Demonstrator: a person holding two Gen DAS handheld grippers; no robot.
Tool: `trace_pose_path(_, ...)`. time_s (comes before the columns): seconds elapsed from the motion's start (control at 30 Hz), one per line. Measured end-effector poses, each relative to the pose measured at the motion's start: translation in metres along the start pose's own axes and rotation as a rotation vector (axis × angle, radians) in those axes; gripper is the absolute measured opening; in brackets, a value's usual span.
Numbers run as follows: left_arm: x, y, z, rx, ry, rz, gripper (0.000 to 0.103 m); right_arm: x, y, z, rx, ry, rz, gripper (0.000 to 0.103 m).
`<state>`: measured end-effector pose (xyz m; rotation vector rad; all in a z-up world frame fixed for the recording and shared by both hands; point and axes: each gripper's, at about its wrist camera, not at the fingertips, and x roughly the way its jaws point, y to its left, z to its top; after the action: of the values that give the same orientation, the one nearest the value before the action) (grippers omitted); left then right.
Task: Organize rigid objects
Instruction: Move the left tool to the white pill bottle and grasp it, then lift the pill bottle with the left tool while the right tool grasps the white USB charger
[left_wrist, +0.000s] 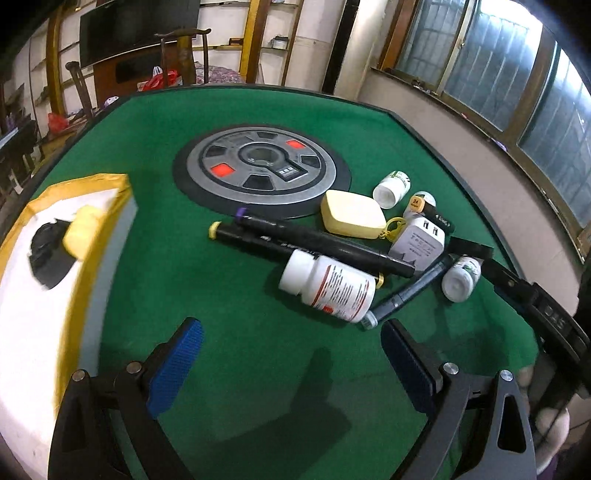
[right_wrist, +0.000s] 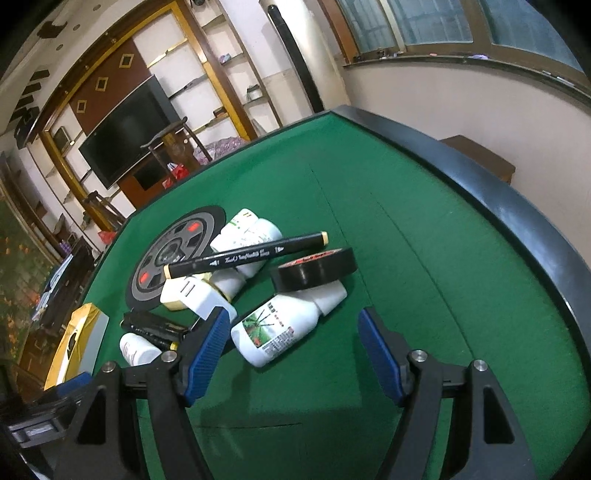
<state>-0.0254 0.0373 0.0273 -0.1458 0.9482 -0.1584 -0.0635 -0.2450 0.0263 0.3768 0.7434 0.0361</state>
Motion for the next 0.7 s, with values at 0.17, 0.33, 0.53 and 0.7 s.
trace_pose_path(0.17,0.022,-0.007,0.010,0.025,-0.011,0.028,0.099,0.005,-0.002,0.000,0.011,0.027,0.009,0.072)
trace_pose_path(0.33,0.035,-0.018,0.016,0.046,-0.015,0.031,0.099,0.007,-0.002,-0.001,0.015,0.038,0.012,0.072)
trace_pose_path(0.53,0.044,-0.031,0.015,0.110,-0.038,0.064,0.091,0.011,-0.003,-0.002,0.022,0.055,0.009,0.072)
trace_pose_path(0.7,0.043,-0.036,0.013,0.155,-0.043,0.065,0.068,0.013,-0.004,-0.003,0.026,0.067,0.003,0.072)
